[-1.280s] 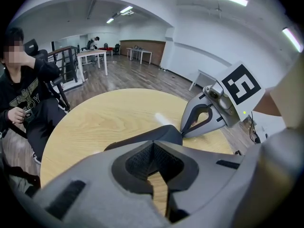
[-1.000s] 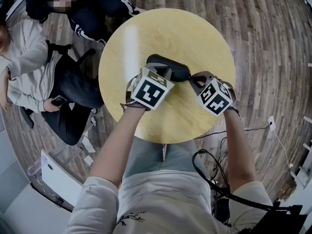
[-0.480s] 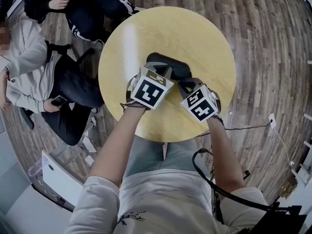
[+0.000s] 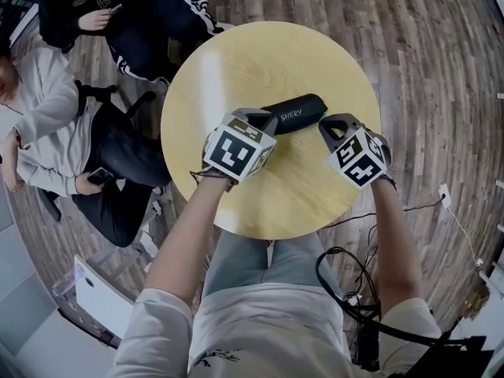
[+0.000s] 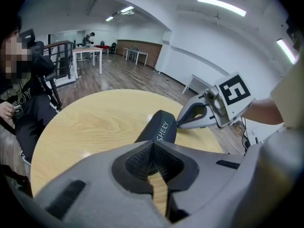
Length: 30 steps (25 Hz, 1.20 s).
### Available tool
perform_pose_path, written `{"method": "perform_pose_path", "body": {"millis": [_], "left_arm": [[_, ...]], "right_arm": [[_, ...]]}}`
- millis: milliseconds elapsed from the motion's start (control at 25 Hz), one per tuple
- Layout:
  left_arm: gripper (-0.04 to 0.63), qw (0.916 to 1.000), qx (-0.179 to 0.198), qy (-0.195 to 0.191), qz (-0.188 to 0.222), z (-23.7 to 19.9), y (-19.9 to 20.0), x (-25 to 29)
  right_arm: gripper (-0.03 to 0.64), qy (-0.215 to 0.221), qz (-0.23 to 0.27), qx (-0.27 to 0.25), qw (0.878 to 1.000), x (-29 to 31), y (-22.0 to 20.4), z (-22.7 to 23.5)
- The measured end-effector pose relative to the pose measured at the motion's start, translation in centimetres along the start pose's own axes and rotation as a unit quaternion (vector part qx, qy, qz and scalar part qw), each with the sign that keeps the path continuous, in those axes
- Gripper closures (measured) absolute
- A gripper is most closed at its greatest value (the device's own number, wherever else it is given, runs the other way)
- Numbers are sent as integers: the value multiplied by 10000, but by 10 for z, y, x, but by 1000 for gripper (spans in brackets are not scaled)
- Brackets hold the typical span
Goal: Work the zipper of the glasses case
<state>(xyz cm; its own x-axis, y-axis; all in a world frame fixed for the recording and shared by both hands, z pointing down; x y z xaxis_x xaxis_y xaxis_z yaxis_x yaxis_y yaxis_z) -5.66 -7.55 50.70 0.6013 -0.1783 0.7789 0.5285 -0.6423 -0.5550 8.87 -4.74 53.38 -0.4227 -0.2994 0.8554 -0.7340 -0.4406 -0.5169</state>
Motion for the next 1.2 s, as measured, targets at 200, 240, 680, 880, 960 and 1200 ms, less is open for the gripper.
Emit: {"method": "perform_pose_path", "body": {"millis": [200,240,680,880,960,1200], "left_arm": [[589,10000,-93,-14,1,12,-4,5],[589,10000,-44,26,27,13,-4,6],[589,9992,-181,-52,350,10,-8,3],[589,9957,-478,-269,748,15,-2,-7],[589,9958,-348,-417,740,21,8,-7],[589,9914,236,-1240,341,78,49,35]], "right_arm": [[616,489,-36,47,9988,8,1,0],[615,525,21,83,9986,9,2,-7],[616,660,720,762,9923,34,32,-69],[615,849,401,-100,9955,18,21,-66],[615,1021,116,-568,9931,5,6,-66],[616,1182,-557,-1114,9851,-21,-44,-39]]}}
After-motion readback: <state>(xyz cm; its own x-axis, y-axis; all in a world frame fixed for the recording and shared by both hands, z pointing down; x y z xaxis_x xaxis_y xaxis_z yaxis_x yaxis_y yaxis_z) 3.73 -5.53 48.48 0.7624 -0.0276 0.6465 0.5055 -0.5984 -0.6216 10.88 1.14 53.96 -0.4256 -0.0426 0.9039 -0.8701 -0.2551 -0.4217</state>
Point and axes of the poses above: the fingertips, and each gripper's own axes: x forward along the fingers, z to its right, y out of its top, the point moved 5 cm from there along -x, backward along the fingers, and after that the axes turned 1 degree about x, right-handed, at the moved point
